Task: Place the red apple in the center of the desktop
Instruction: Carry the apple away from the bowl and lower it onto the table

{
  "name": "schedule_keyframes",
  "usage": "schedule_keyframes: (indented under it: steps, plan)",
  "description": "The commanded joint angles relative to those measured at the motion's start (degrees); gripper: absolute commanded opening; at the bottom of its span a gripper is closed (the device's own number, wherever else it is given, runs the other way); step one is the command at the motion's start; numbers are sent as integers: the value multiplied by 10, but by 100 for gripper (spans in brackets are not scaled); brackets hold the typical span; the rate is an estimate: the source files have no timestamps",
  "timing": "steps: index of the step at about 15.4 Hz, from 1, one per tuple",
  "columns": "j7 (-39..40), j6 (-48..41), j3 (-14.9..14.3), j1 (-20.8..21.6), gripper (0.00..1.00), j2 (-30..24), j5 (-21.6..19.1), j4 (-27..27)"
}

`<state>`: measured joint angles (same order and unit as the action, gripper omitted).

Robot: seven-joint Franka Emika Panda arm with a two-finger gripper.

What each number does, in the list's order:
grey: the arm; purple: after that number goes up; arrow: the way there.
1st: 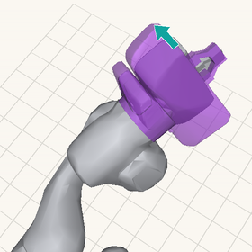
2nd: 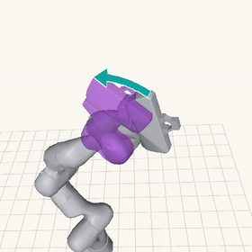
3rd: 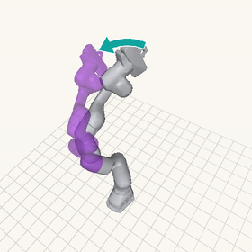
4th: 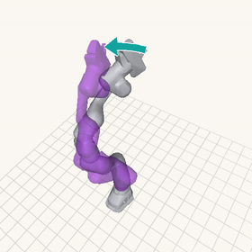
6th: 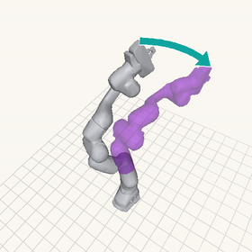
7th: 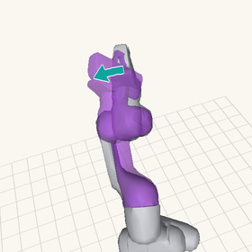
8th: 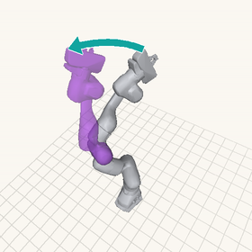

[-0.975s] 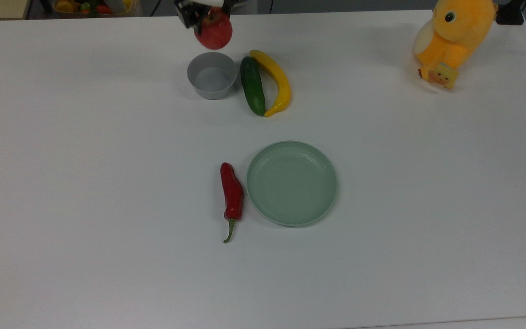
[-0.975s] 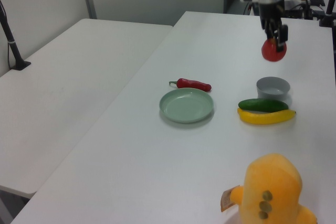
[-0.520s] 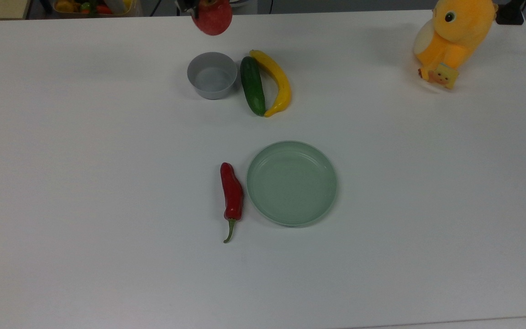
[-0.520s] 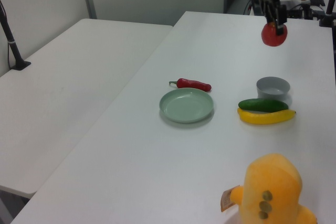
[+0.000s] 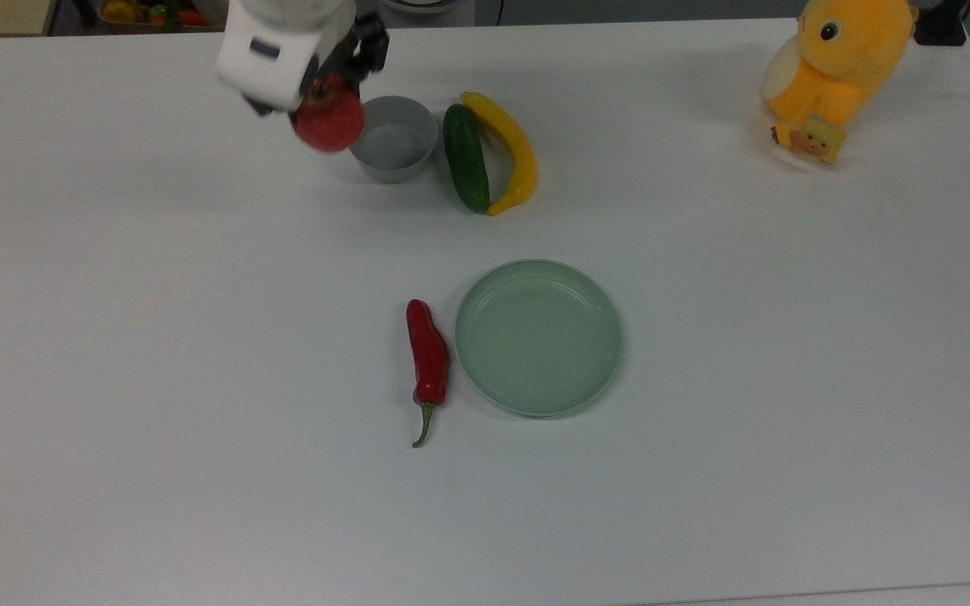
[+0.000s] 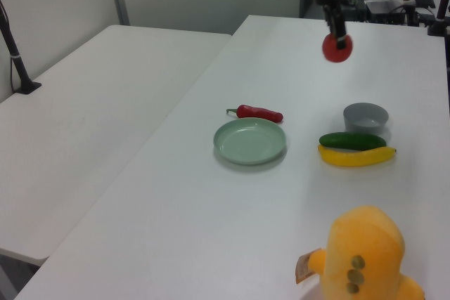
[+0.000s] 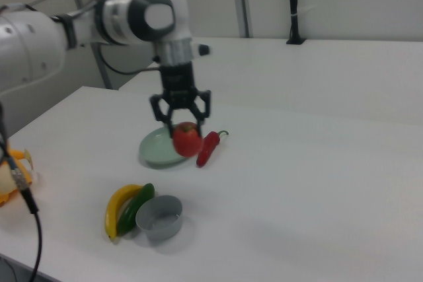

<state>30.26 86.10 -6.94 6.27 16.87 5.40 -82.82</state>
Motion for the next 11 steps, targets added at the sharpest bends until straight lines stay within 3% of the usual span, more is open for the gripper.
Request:
schedule_keyframes:
  steps: [1, 6, 11]
  plan:
    - [0, 56, -17, -3, 0, 66, -12, 35]
    - [1, 118, -17, -11, 0, 132, -12, 34]
    - [-4, 171, -17, -13, 0, 162, -13, 27]
